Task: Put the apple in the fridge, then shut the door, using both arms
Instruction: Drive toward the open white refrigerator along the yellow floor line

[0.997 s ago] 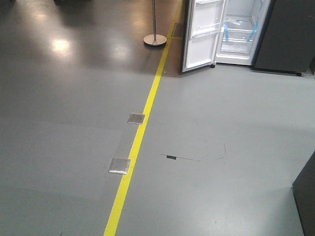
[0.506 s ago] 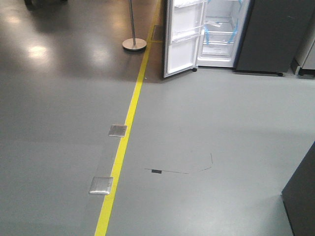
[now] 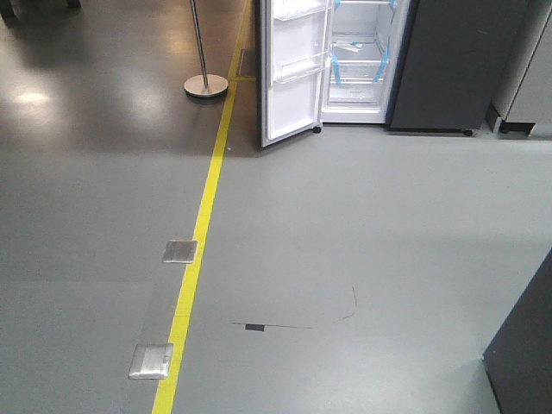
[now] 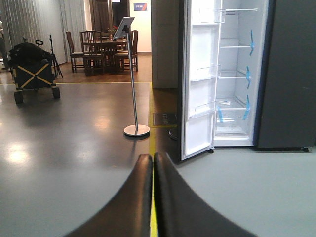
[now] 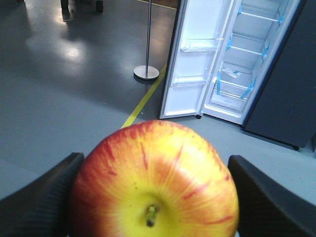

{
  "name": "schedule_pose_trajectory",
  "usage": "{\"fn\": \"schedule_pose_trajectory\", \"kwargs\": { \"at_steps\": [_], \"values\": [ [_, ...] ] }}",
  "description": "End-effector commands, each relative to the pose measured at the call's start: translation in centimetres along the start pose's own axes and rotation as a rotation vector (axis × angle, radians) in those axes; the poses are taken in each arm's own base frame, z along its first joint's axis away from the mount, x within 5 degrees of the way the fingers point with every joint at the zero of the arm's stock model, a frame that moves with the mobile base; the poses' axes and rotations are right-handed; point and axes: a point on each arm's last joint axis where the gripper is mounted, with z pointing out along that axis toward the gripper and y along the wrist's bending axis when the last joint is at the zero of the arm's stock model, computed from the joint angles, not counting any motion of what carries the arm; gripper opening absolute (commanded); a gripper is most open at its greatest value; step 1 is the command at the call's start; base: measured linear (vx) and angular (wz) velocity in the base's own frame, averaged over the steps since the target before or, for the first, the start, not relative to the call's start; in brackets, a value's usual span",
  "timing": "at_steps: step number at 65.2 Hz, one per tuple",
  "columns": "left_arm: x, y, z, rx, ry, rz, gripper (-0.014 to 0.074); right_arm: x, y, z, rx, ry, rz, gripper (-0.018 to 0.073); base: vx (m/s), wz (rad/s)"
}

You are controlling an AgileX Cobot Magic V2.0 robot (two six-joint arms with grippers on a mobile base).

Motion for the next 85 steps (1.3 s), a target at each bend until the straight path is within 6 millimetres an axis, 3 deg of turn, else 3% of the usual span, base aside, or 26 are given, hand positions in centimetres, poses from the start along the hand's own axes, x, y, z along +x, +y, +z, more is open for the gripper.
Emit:
{"fn": "schedule_pose_trajectory", "kwargs": {
  "at_steps": [1,85],
  "values": [
    [-1.21,-0.28,-0.23,0.027,-0.091,-0.002,-0.0007,-1.46,-0.04,-1.25,0.026,-0.126,-0.005,0.0104,0.19,-0.03],
    [-1.21,-0.28,-0.23,0.027,-0.091,-0.002,-0.0007,-1.46,-0.04,-1.25,0.026,-0.126,-0.005,0.0104,0.24,-0.03]
  ]
}}
